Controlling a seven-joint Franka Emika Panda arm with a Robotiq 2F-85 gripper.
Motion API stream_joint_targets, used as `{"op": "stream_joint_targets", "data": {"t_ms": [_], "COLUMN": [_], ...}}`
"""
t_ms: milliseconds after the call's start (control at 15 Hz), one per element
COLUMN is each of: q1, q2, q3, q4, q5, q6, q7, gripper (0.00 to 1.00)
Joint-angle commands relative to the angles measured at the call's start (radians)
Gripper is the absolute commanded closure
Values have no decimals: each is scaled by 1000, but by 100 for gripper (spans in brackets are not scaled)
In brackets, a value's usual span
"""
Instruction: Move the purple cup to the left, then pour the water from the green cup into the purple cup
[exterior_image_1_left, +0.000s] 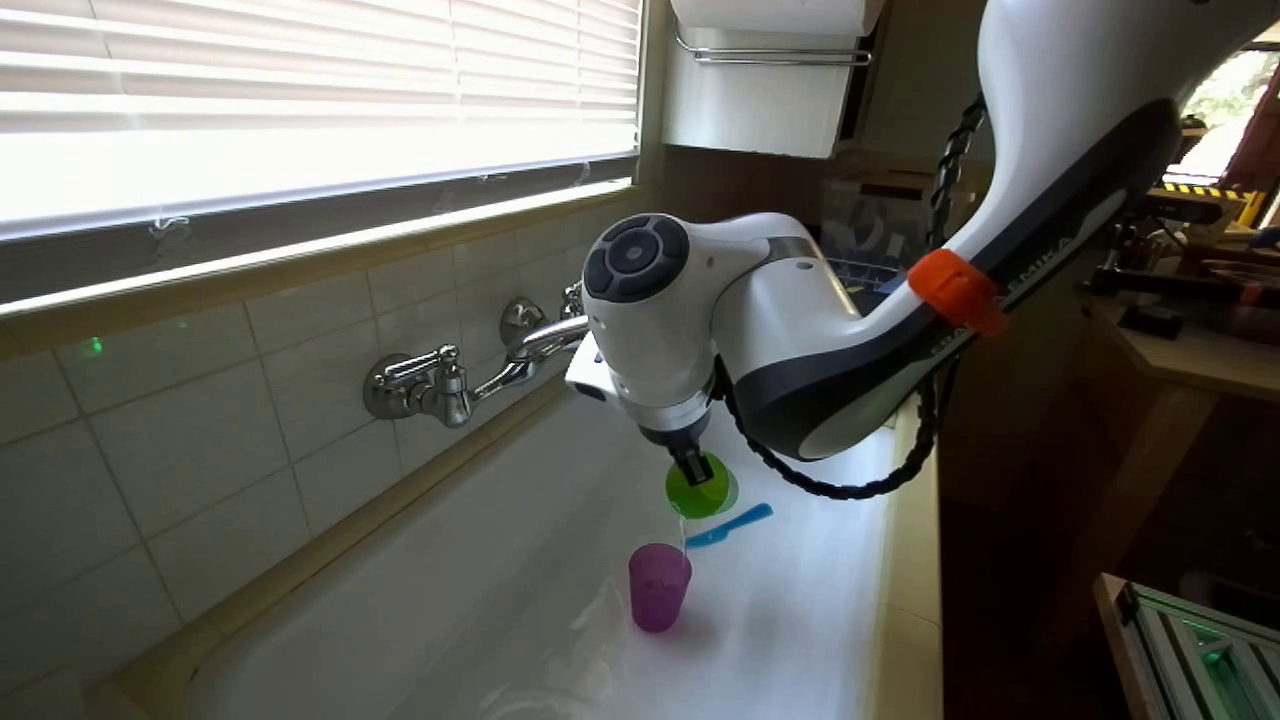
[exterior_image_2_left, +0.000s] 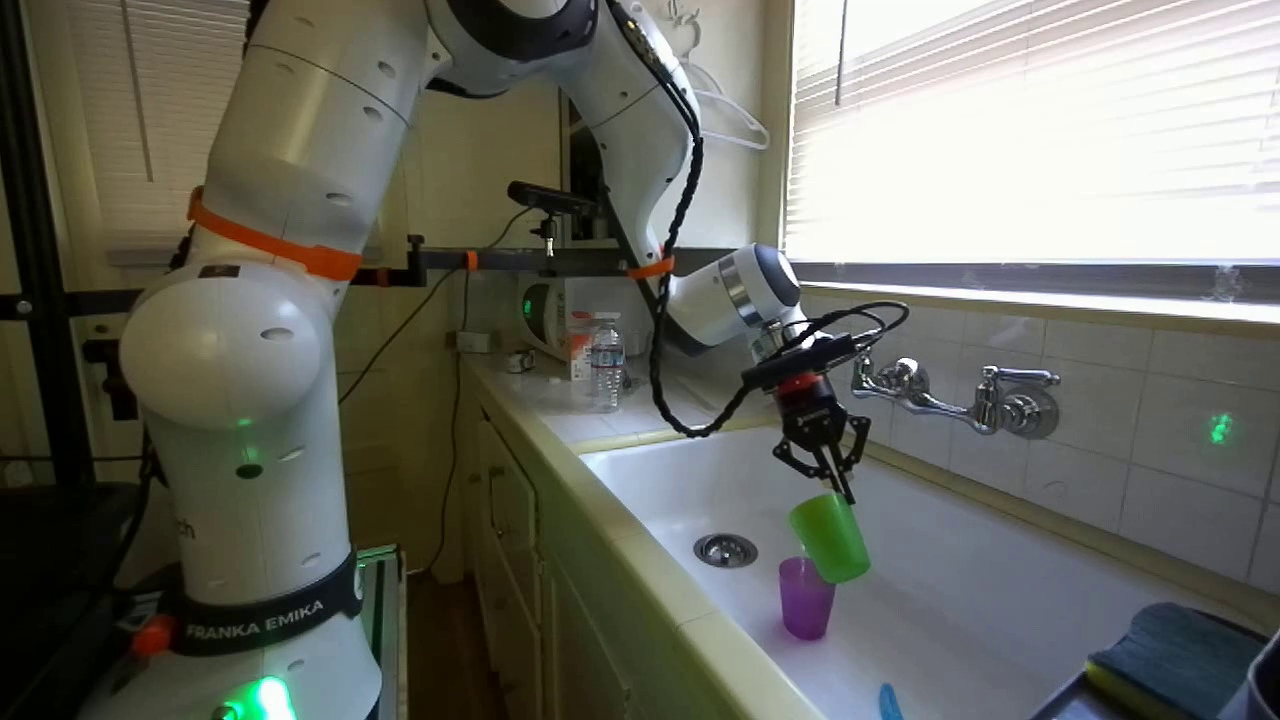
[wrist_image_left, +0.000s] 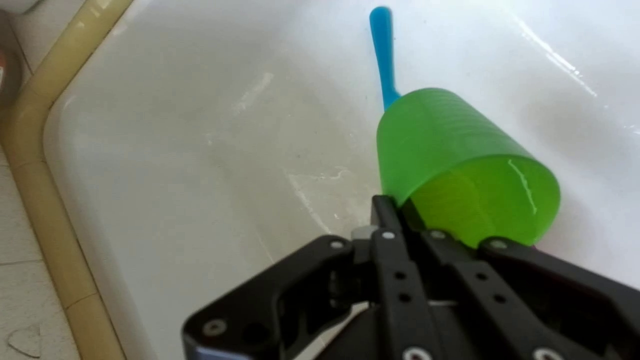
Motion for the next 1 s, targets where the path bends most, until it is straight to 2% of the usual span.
{"op": "stream_joint_targets", "data": {"t_ms": [0,933], "q1": [5,10], "q2": [3,19], "q3": [10,21], "q4": [12,37], "q5": [-34,-55], "q6": [-43,-69], "q7": [25,26], "gripper": [99,99]}}
